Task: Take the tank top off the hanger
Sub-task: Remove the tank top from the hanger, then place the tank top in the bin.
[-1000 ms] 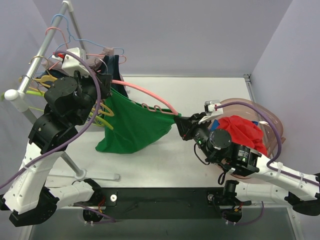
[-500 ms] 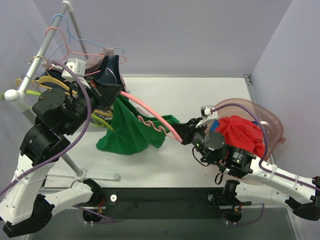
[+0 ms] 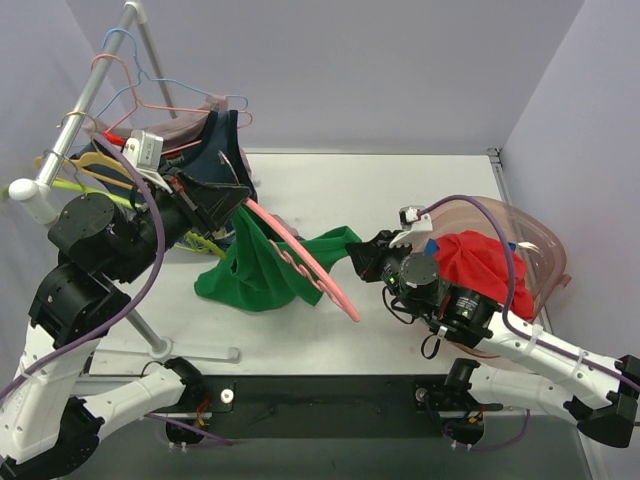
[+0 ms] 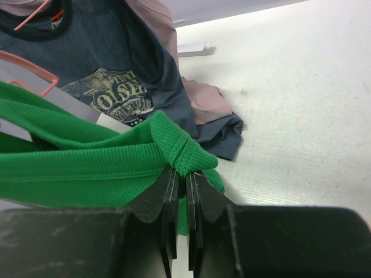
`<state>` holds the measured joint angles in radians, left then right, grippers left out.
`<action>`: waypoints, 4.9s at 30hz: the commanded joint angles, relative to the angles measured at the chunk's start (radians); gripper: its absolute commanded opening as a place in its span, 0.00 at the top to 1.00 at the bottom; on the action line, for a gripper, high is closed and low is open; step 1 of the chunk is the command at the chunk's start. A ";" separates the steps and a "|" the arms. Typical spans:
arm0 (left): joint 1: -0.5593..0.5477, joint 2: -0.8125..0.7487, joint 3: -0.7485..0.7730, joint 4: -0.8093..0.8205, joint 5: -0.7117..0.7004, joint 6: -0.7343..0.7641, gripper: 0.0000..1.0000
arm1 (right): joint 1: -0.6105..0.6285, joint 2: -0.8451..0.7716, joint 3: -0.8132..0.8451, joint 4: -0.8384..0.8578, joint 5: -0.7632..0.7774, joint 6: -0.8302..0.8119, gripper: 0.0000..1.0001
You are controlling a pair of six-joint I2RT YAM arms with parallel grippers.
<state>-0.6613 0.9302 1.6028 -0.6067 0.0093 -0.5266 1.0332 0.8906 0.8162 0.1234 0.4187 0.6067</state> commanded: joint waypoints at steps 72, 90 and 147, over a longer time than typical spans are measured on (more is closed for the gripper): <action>0.002 -0.060 -0.083 0.300 0.304 -0.156 1.00 | -0.191 0.506 0.213 0.127 -0.499 -0.239 1.00; 0.005 -0.028 -0.011 0.148 0.182 0.080 1.00 | -0.380 0.266 0.884 -0.606 -0.267 -0.360 1.00; 0.002 0.122 0.063 0.065 -0.091 0.341 1.00 | -1.230 0.079 0.282 -0.686 -0.353 -0.202 0.42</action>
<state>-0.6594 1.0462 1.6257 -0.5964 -0.0250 -0.2241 -0.1921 1.0267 0.9520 -0.4995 0.0376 0.3656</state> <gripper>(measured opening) 0.037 0.570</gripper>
